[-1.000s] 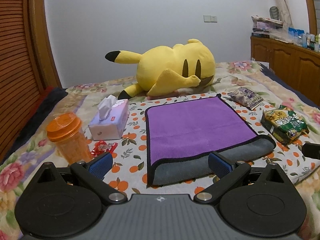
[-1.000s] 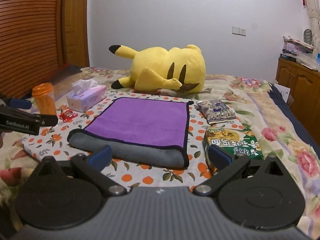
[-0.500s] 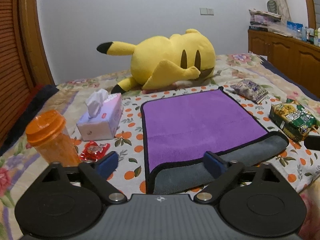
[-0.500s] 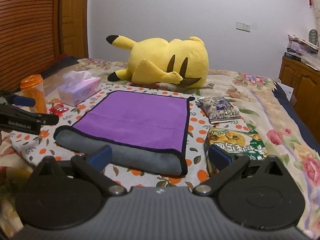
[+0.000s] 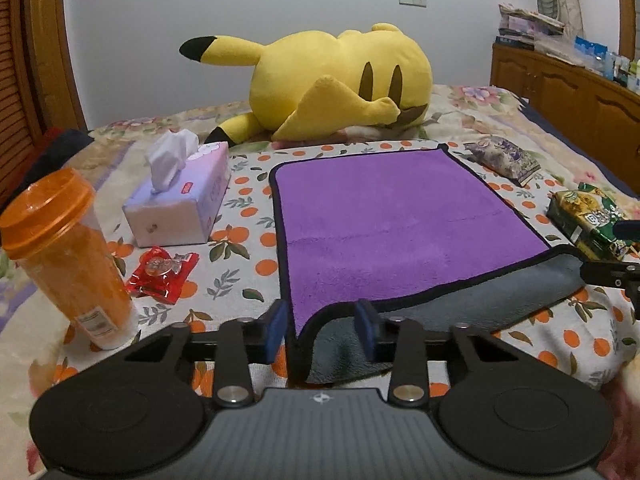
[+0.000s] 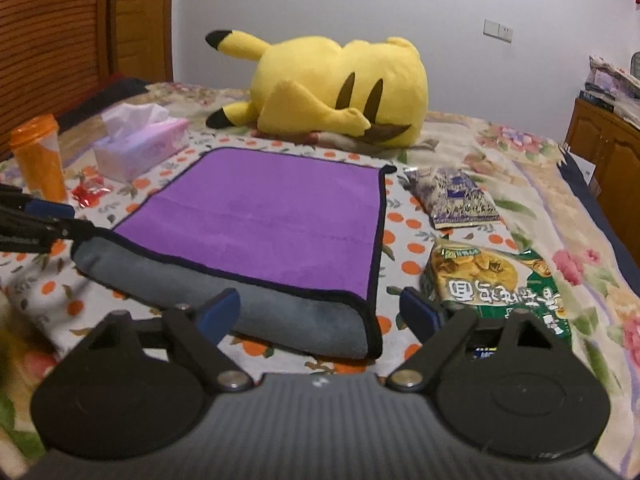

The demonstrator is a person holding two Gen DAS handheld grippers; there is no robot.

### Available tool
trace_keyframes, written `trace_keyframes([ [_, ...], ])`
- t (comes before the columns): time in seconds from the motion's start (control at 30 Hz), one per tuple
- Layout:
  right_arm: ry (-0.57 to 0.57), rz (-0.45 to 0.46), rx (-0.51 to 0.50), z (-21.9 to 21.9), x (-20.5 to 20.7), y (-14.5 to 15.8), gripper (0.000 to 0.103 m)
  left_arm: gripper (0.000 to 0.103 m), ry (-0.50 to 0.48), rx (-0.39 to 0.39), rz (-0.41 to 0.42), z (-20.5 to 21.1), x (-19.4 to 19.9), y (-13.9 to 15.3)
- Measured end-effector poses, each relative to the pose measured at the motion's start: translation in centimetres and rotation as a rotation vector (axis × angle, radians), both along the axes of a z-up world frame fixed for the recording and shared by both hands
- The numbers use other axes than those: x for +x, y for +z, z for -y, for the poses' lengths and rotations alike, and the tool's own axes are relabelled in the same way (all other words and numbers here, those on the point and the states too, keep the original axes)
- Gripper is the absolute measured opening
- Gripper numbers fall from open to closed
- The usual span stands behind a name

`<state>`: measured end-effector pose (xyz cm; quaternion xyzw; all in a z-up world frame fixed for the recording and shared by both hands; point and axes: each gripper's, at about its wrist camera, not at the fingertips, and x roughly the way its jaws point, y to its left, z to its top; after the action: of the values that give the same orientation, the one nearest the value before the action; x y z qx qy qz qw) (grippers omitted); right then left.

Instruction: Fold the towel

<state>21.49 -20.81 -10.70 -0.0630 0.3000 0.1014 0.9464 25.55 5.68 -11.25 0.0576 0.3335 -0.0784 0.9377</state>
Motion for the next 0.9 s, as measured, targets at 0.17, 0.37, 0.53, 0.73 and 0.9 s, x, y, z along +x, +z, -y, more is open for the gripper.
trace_keyframes([
  [0.17, -0.013, -0.071, 0.019, 0.4, 1.8, -0.9, 0.086, 0.026, 0.011, -0.026, -0.038, -1.0, 0.9, -0.9],
  [0.37, -0.015, -0.144, 0.028, 0.9, 3.4, -1.8, 0.082, 0.025, 0.005, -0.044, -0.072, -1.5, 1.0, -1.5],
  [0.53, -0.007, -0.194, 0.069, 1.5, 4.2, -2.1, 0.079, 0.025, -0.020, -0.045, -0.090, -1.1, 0.9, -1.6],
  [0.73, 0.016, -0.245, 0.072, 1.8, 4.8, -2.5, 0.069, 0.017, -0.034, -0.039, -0.101, -0.9, 0.9, -1.7],
  [0.9, 0.030, -0.250, 0.072, 2.1, 5.0, -2.2, 0.043, 0.008, -0.053, -0.027, -0.101, -0.6, 0.8, -1.9],
])
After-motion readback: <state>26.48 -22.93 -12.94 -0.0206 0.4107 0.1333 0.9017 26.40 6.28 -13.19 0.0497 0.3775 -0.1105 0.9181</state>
